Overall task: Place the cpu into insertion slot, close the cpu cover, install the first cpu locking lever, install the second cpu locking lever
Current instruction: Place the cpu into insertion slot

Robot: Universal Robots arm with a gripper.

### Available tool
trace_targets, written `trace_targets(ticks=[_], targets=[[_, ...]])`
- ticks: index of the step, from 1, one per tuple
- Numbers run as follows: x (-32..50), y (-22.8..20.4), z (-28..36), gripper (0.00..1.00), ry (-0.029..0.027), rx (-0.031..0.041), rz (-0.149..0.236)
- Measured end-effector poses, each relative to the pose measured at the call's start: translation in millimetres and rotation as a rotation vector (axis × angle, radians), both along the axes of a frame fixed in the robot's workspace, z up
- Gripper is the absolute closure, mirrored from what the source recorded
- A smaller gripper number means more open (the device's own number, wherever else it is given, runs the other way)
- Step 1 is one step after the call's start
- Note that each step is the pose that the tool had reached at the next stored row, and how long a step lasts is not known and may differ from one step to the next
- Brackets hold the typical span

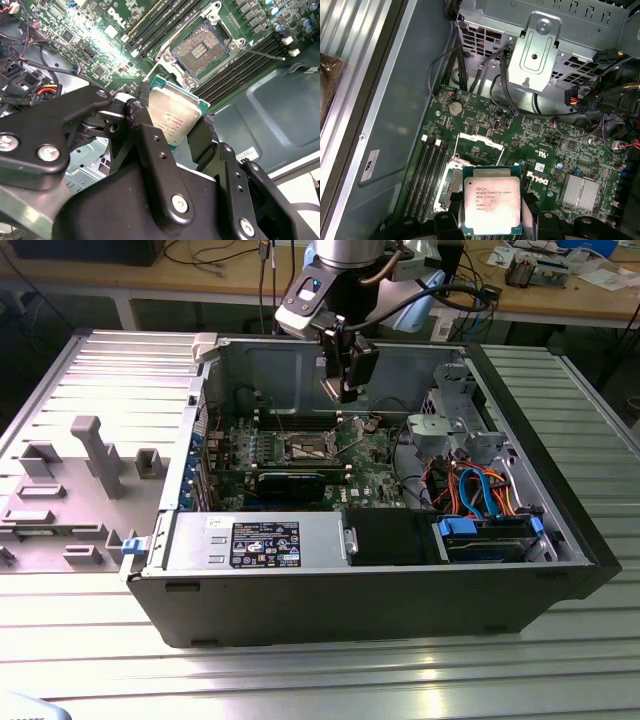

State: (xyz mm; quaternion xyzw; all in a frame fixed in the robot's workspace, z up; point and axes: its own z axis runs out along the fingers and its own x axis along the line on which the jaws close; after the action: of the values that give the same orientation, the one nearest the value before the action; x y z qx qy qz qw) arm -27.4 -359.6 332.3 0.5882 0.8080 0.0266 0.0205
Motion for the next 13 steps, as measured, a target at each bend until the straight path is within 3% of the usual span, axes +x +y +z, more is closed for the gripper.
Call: trace_targets(ticks=[13], targets=[[0.0,0.0,0.0,0.45,0.0000,0.0000,-0.021]])
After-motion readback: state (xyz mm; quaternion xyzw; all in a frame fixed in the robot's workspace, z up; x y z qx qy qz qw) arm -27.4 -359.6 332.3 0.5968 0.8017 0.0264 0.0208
